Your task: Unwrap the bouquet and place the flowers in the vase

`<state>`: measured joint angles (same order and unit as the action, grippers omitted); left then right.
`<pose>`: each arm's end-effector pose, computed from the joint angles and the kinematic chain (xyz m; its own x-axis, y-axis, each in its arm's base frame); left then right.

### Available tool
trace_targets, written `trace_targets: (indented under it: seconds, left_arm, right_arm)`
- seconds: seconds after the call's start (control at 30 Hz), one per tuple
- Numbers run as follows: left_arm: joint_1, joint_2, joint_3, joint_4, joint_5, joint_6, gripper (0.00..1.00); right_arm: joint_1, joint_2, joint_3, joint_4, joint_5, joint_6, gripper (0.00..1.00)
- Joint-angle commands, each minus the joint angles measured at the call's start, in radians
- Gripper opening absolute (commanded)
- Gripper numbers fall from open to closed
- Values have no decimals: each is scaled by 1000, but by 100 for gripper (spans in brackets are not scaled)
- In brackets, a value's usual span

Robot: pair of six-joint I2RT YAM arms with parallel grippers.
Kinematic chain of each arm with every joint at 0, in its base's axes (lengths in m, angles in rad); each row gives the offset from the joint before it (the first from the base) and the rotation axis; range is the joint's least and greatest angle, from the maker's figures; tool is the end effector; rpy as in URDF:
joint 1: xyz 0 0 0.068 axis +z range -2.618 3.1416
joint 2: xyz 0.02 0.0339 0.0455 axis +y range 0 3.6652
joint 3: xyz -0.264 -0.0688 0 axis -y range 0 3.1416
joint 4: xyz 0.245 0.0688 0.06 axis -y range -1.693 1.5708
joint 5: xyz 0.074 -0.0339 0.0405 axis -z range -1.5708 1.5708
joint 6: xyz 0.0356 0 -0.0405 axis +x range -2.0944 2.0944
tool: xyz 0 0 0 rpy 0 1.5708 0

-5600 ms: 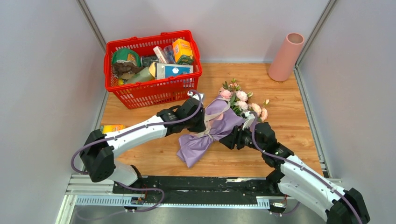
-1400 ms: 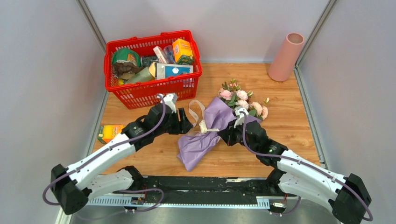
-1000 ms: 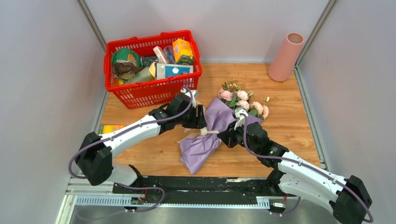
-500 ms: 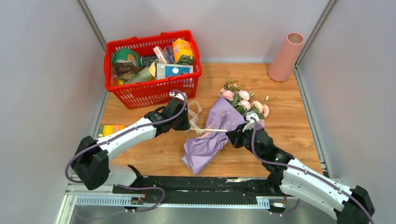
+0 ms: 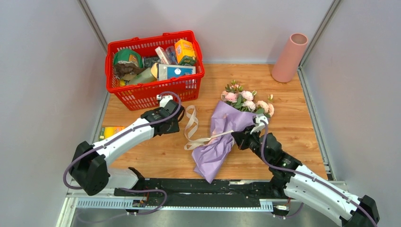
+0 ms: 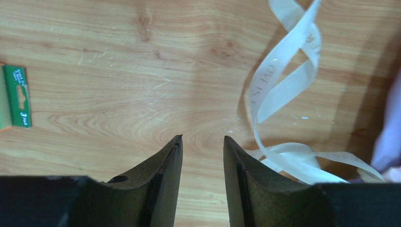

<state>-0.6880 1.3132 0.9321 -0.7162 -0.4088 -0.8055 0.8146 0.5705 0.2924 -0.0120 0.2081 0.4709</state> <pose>0.2030 -0.1485 0.2384 -0.7955 -0.2027 -0.5710 -0.1892 0.9784 -0.0838 0.1111 0.1071 0.2154 -0.4362 0.1845 -0.8807 -0.4242 0.8210 0.3821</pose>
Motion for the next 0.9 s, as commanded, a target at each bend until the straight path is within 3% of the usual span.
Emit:
trace_targets:
  seconds: [0.0, 0.1, 0.3, 0.5, 0.73, 0.87]
  left_arm:
    - [-14, -122, 21, 79, 102, 78, 51]
    - [-28, -184, -70, 230, 395, 129, 62]
    - [-122, -229, -252, 405, 603, 73, 67]
    - [-189, -288, -456, 603, 636, -37, 72]
    - [-231, -313, -601, 819, 680, -121, 74]
    - [-246, -289, -639, 863, 670, -139, 74]
  right_arm:
    - [-5, -24, 11, 20, -3, 34, 0]
    - [-5, -8, 20, 21, -3, 35, 0]
    - [-3, 8, 25, 21, -4, 38, 0]
    - [-3, 0, 27, 21, -4, 35, 0]
    - [-3, 9, 30, 21, -7, 40, 0]
    - [-3, 6, 28, 21, -6, 46, 0]
